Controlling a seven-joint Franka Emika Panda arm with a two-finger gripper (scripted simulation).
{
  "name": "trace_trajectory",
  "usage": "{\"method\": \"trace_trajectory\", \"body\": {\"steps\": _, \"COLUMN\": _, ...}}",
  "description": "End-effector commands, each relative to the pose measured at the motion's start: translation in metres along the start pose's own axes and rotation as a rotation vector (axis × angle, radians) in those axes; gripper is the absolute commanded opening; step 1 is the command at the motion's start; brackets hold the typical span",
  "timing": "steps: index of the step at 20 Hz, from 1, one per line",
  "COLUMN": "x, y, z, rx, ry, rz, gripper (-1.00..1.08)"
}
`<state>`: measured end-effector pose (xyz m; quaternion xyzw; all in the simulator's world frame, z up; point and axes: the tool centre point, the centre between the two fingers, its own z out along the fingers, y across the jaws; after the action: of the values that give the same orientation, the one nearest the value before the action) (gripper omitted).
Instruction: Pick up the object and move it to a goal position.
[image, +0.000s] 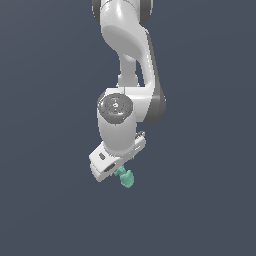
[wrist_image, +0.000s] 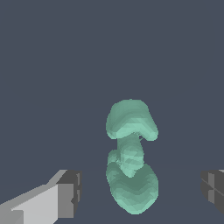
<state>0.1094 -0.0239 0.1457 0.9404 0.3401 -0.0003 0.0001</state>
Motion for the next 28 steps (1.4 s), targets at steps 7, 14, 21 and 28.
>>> {"method": "trace_trajectory", "body": {"steps": 7, "x": 0.0, "y": 0.0, "z": 0.021, "rx": 0.0, "ry": 0.0, "rz": -0.002, "gripper": 1.0}}
{"method": "trace_trajectory", "body": {"steps": 14, "x": -0.001, "y": -0.001, "z": 0.051, "rx": 0.0, "ry": 0.001, "rz": -0.005, "gripper": 1.0}}
{"method": "trace_trajectory", "body": {"steps": 21, "x": 0.001, "y": 0.0, "z": 0.05, "rx": 0.0, "ry": 0.001, "rz": -0.005, "gripper": -1.0}}
{"method": "trace_trajectory", "body": {"steps": 28, "x": 0.001, "y": 0.0, "z": 0.05, "rx": 0.0, "ry": 0.001, "rz": -0.005, "gripper": -1.0}}
